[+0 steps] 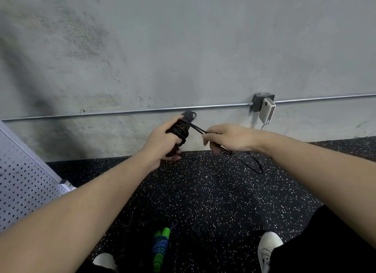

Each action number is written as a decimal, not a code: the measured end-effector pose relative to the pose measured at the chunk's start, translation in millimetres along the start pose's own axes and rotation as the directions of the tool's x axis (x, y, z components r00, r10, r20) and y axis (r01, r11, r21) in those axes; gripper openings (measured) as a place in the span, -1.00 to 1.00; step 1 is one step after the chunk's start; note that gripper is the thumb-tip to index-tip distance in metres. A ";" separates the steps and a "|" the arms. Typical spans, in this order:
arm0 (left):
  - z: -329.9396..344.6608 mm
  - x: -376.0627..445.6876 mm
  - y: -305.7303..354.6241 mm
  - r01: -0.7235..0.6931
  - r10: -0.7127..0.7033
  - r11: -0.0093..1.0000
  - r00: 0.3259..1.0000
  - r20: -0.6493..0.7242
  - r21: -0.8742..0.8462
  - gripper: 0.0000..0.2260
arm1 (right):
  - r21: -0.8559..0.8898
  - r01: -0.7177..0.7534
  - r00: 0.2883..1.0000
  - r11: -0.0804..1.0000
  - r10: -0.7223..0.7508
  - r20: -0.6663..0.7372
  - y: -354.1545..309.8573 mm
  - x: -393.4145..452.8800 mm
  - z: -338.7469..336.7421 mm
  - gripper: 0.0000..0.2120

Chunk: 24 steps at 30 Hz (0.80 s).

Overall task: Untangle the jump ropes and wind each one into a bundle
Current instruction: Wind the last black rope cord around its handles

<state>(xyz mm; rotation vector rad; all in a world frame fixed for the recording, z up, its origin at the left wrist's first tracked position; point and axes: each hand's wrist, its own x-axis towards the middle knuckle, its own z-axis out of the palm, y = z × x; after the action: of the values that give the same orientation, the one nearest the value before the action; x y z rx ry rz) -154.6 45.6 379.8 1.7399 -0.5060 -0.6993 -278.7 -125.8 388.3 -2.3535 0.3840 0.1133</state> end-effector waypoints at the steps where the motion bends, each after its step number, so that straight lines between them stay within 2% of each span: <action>1: -1.9 1.8 1.5 0.026 -0.028 0.992 1.000 -0.015 -0.120 -0.39 | 0.003 -0.004 1.000 1.000 0.004 0.005 1.4 0.3 0.3 -0.71; 3: -7.0 3.2 5.0 0.064 -0.062 0.945 0.998 0.016 -0.321 -0.43 | 0.006 0.009 1.000 1.000 -0.009 0.004 3.9 -0.6 2.2 -0.68; 6: -14.8 -1.7 11.4 0.121 -0.023 0.783 0.986 0.166 -0.610 -0.47 | 0.096 0.087 0.996 0.992 -0.088 0.004 9.6 -1.9 0.6 -0.69; 8: -18.6 -7.0 13.6 0.151 0.035 0.701 0.969 0.245 -0.697 -0.50 | 0.193 0.100 0.994 0.976 -0.108 0.034 14.8 -3.9 -2.4 -0.70; 9: -19.6 -10.3 13.4 0.158 0.064 0.700 0.957 0.282 -0.696 -0.51 | 0.225 0.088 0.994 0.970 -0.101 0.045 17.1 -5.4 -4.3 -0.67; 12: -18.7 -20.9 10.3 0.192 0.080 0.782 0.913 0.401 -0.592 -0.53 | 0.118 0.057 0.998 0.991 -0.060 0.019 21.0 -7.5 -9.0 -0.56; 14: -20.8 -23.0 7.7 0.194 0.090 0.861 0.851 0.517 -0.470 -0.49 | 0.027 0.047 0.999 0.999 -0.047 0.003 19.7 -6.5 -10.0 -0.53; 16: -23.6 -19.1 6.2 0.180 0.074 0.929 0.767 0.637 -0.324 -0.43 | -0.087 0.013 1.000 0.996 -0.011 0.019 24.3 -3.9 -13.2 -0.58; 18: -22.2 -15.4 5.4 0.158 -0.007 0.977 0.705 0.709 -0.147 -0.44 | -0.192 -0.020 0.998 0.981 0.030 0.049 29.4 -1.5 -16.4 -0.73; 21: -12.6 -12.5 3.4 -0.012 -0.085 0.993 0.639 0.764 0.121 -0.48 | -0.314 -0.058 0.998 0.948 0.064 0.010 24.3 4.7 -13.0 -0.68; 24: -2.5 -10.7 7.2 -0.236 -0.108 0.915 0.639 0.761 0.327 -0.44 | -0.445 -0.067 0.998 0.893 0.066 -0.019 14.2 8.4 -4.8 -0.70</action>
<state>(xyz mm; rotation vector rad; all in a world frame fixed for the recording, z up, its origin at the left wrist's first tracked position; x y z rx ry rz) -160.5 52.4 389.3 1.7090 -1.3918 -1.3787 -275.2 -140.8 380.7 -2.7938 0.4819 0.2537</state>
